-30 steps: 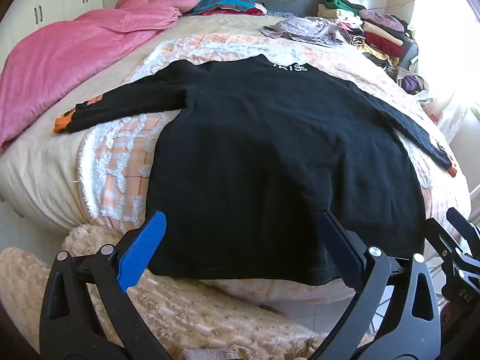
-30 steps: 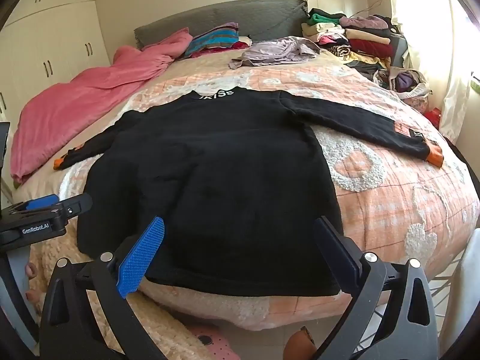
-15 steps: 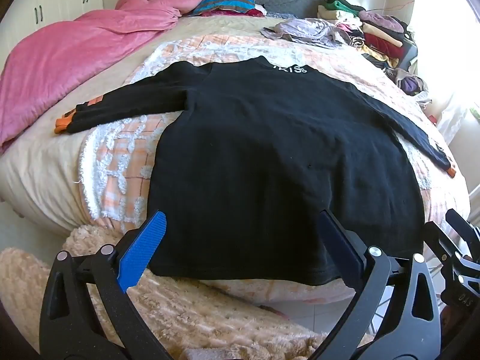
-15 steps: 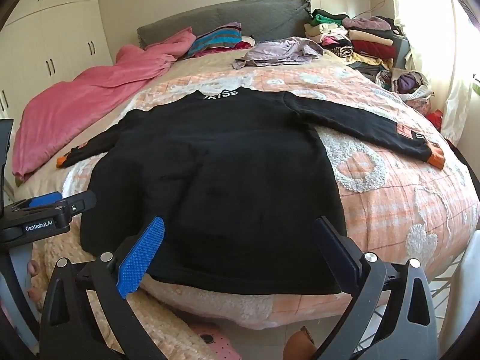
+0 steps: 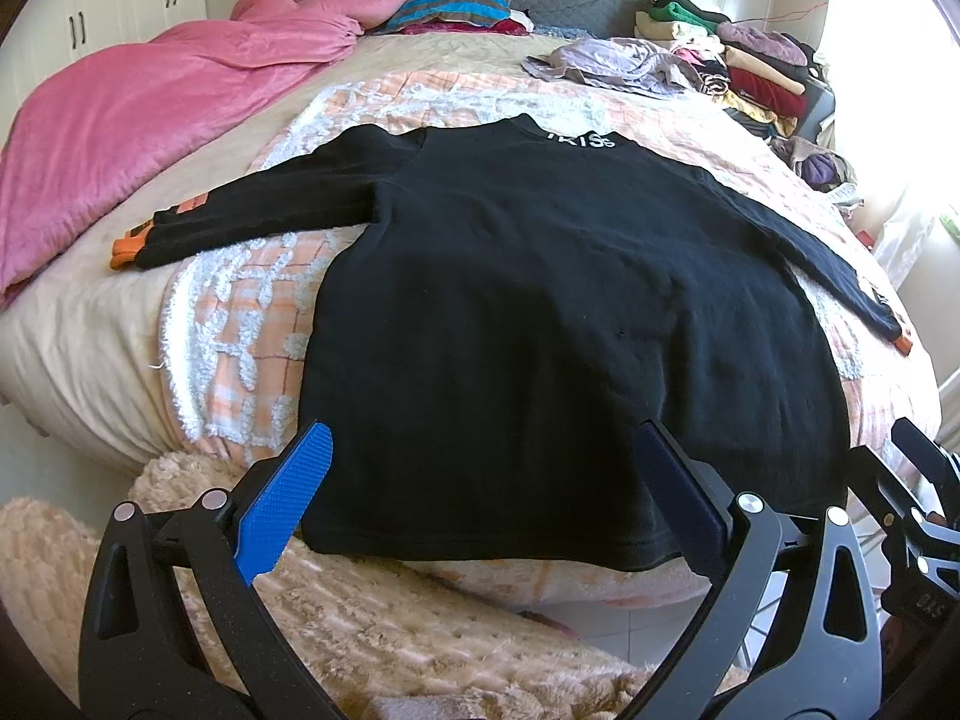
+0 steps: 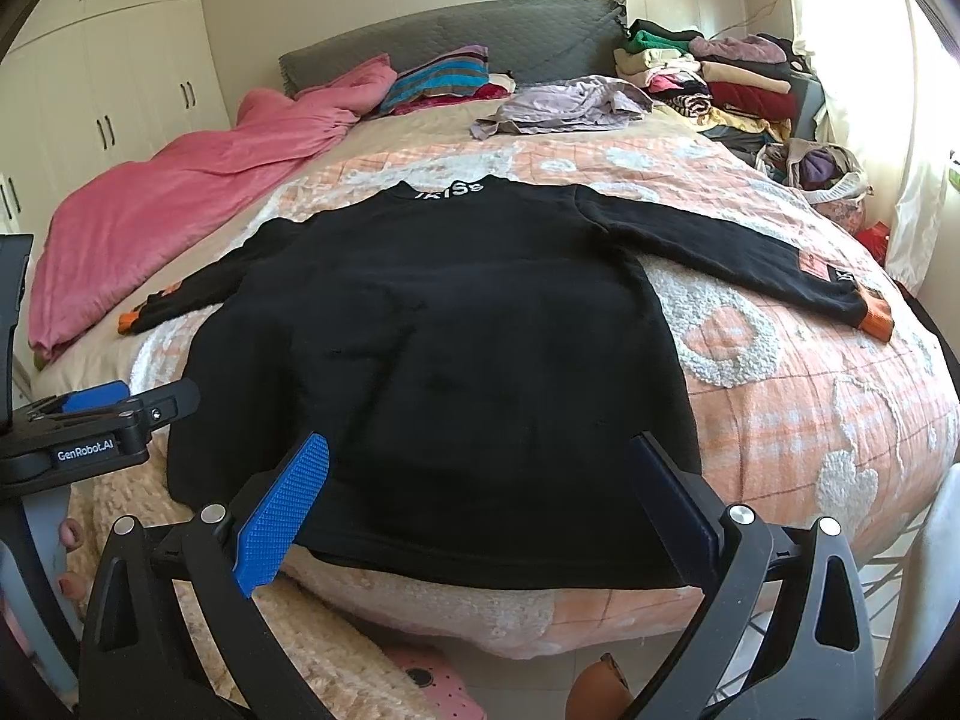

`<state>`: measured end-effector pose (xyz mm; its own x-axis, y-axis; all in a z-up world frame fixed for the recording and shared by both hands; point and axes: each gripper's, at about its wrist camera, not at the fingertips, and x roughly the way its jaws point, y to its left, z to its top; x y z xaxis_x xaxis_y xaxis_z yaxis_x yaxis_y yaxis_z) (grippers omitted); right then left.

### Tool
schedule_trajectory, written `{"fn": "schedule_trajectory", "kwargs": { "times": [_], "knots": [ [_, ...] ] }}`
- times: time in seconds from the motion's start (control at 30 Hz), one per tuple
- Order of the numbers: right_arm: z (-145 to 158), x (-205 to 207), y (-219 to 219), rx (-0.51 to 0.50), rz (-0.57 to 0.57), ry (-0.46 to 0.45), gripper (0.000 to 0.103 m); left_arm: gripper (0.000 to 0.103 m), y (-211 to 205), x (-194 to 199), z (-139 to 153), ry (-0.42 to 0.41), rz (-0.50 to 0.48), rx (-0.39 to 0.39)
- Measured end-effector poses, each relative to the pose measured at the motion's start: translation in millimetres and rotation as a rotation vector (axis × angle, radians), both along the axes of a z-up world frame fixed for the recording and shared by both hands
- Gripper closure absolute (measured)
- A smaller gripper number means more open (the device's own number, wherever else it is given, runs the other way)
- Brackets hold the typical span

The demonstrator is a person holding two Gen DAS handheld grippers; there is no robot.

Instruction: Fold small clothes

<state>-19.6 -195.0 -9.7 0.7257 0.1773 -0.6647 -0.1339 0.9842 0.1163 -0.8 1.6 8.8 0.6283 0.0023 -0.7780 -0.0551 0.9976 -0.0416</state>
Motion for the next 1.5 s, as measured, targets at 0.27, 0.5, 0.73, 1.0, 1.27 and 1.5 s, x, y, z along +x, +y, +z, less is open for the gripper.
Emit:
{"fn": "schedule_trajectory", "kwargs": {
  "times": [0.27,0.5,0.73,1.0,1.27,1.5],
  "knots": [
    [1.0,-0.8,0.2,0.002,0.001,-0.001,0.004,0.008,2.3,-2.2,-3.6,-0.008,-0.002,-0.001],
    [0.9,-0.5,1.0,0.001,0.003,0.0,0.004,0.008,2.1,-2.3,-3.6,-0.009,-0.004,-0.001],
    [1.7,-0.5,1.8,0.003,0.004,-0.003,0.004,0.008,2.0,-2.4,-3.5,-0.009,-0.002,-0.001],
    [3.9,0.4,1.9,0.006,0.0,-0.007,0.004,0.008,2.2,-2.3,-3.4,-0.01,-0.003,-0.001],
    [7.7,7.5,5.1,0.008,0.004,-0.013,0.004,0.008,2.5,1.4,-1.7,-0.01,0.005,-0.004],
    [14.6,17.9,8.9,0.016,0.013,-0.031,0.004,0.008,9.3,14.4,4.5,-0.019,0.011,-0.007]
  ]
}}
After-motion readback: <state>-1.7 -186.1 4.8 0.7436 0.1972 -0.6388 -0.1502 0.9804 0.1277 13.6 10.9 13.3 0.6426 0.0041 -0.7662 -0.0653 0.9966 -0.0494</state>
